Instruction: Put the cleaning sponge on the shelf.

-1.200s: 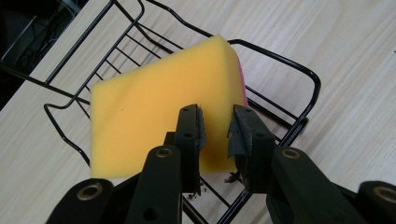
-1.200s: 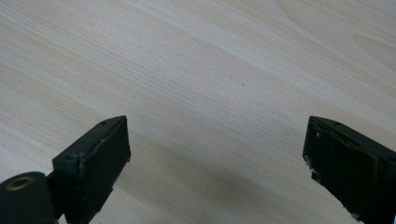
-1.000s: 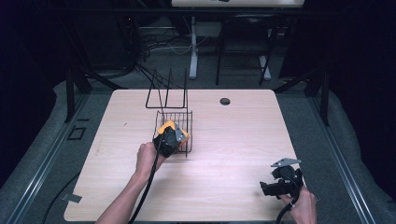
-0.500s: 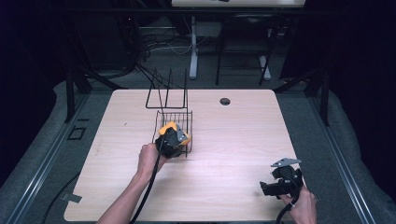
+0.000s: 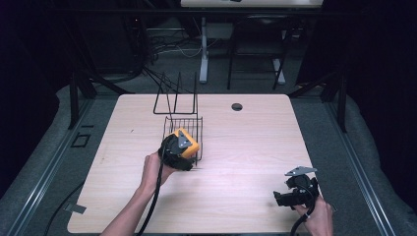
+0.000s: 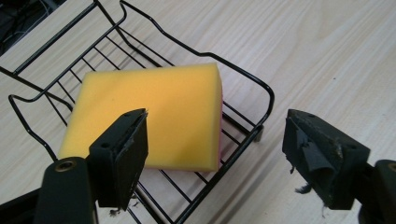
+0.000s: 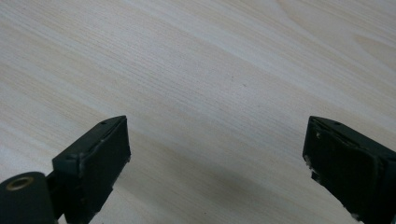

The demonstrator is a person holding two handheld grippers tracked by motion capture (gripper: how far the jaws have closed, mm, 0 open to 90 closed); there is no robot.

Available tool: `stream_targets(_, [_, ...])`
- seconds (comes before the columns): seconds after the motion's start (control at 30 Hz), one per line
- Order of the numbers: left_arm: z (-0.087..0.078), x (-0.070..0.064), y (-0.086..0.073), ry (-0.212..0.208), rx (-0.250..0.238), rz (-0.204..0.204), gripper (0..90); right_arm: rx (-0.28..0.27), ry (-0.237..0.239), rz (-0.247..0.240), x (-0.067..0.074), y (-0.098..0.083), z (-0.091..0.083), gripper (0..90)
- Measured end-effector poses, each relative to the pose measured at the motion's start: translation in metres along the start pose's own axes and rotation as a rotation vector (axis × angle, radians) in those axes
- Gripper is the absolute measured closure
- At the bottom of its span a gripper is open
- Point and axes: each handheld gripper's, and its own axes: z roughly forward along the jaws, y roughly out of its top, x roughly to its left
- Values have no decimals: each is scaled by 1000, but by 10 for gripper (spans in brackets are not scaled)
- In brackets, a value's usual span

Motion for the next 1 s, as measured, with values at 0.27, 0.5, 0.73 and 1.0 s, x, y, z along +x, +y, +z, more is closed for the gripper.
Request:
stream_targets(0.27, [-23, -1, -4, -15, -24, -7, 141, 2, 0, -2, 0, 0, -1, 72])
stream_targets(0.5, [-47, 2, -12, -19, -44, -31, 95, -4, 0, -1, 1, 0, -3, 72])
stream_targets(0.73, [-73, 3, -25, -19, -71, -67, 70, -13, -4, 5, 1, 0, -3, 73])
stream_targets(1.0, [-93, 2, -53, -12, -50, -97, 45, -6, -1, 0, 3, 1, -4, 73])
